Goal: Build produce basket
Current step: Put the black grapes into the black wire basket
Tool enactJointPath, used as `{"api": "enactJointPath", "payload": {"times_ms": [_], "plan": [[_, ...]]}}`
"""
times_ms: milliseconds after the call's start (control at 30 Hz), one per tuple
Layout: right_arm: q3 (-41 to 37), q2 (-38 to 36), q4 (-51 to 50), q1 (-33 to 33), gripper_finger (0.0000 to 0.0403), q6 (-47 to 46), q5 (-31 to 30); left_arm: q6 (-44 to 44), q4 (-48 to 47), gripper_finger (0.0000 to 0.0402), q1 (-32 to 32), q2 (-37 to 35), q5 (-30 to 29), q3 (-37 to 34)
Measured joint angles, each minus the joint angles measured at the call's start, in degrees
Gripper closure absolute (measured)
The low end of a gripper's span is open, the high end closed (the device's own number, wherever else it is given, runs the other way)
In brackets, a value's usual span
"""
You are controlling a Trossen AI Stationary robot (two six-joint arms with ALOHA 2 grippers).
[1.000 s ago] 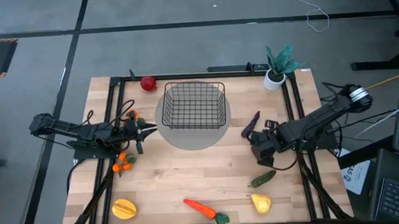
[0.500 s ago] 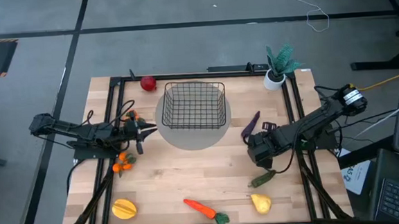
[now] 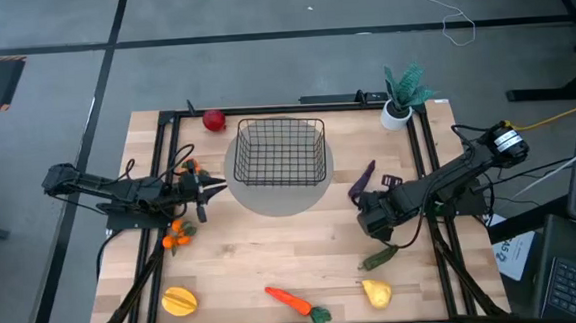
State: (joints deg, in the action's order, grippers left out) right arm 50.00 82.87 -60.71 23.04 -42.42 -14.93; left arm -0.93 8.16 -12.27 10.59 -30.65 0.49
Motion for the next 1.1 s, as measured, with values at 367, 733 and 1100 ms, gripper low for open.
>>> {"api": "enactJointPath", "payload": {"times_ms": [367, 733, 1100], "plan": [[1.01, -0.02, -1.33, 0.00, 0.0401, 0.68, -4.61, 0.02, 0.02, 0.0337, 0.00, 0.00, 0.00, -0.02], [13.36, -0.04, -13.44, 0.01, 0.0403, 1.10, -8.76, 0.03, 0.00, 0.0337, 0.00, 0.02, 0.00, -0.02], [25.93, -0.04, -21.40, 0.17, 0.0403, 4.23, -14.89, 0.07, 0.00, 0.0337, 0.00, 0.02, 0.01, -0.02]]}}
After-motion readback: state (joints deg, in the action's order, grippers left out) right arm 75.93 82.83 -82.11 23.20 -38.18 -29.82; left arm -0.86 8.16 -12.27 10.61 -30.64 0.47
